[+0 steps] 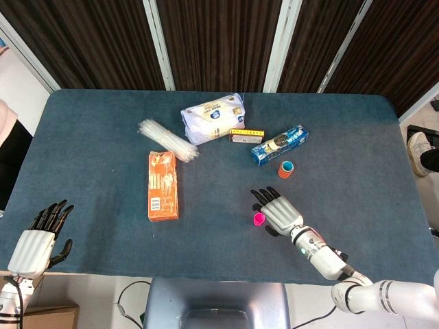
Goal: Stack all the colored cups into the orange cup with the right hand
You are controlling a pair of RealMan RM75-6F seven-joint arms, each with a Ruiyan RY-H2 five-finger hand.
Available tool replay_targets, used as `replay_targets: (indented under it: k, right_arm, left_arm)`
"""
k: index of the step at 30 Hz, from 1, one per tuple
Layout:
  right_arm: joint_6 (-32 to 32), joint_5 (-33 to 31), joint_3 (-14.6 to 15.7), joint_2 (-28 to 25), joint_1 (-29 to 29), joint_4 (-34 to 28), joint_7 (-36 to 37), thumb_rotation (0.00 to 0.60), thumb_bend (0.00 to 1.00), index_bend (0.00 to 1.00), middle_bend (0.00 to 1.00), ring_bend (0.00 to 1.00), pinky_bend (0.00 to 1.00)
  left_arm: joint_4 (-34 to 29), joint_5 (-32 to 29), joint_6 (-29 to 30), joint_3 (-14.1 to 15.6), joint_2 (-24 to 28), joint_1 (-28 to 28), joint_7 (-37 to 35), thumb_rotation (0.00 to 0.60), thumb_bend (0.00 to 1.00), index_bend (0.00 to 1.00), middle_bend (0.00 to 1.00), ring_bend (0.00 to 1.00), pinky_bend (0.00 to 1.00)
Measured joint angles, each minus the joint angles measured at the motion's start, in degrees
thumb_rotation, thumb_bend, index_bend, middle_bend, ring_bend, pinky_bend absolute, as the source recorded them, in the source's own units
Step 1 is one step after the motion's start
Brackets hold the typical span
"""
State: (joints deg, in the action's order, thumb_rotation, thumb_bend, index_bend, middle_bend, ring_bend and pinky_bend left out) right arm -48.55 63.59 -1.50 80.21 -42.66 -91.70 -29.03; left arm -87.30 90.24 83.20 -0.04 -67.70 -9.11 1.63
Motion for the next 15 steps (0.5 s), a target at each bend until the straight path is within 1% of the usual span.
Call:
replay_targets:
  k: [4, 10, 15]
  right_arm:
    - [-0.10, -0.24, -0.30, 0.93, -0.35, 0.94, -0.28, 0.600, 0.46, 0.47, 0.00, 0.00, 0.00]
    - [-0.02, -0.24, -0.34, 1.88, -0.62, 1.68, -0.03, 0.600, 0.46, 0.49, 0.00, 0.00, 0.00]
    - [-0.43, 0.03, -0.46, 2.20, -0.62, 1.88, 0.33, 0.600, 0.46, 0.55, 0.02, 0.00, 0.00]
  left_arm:
    - [0.06, -0.21, -0.28, -0.07, 0.02, -0.08, -0.06, 0.600, 0.45, 0.00, 0.00, 0.00, 0.13]
    - [0.01, -0.14, -0.26, -0.07, 0.06, -0.08, -0.10, 0.600, 0.45, 0.00, 0.00, 0.00, 0.13]
    - [-0.02, -0.10, -0.25, -0.04, 0.10, -0.05, -0.12, 0.600, 0.45, 0.00, 0.00, 0.00, 0.13]
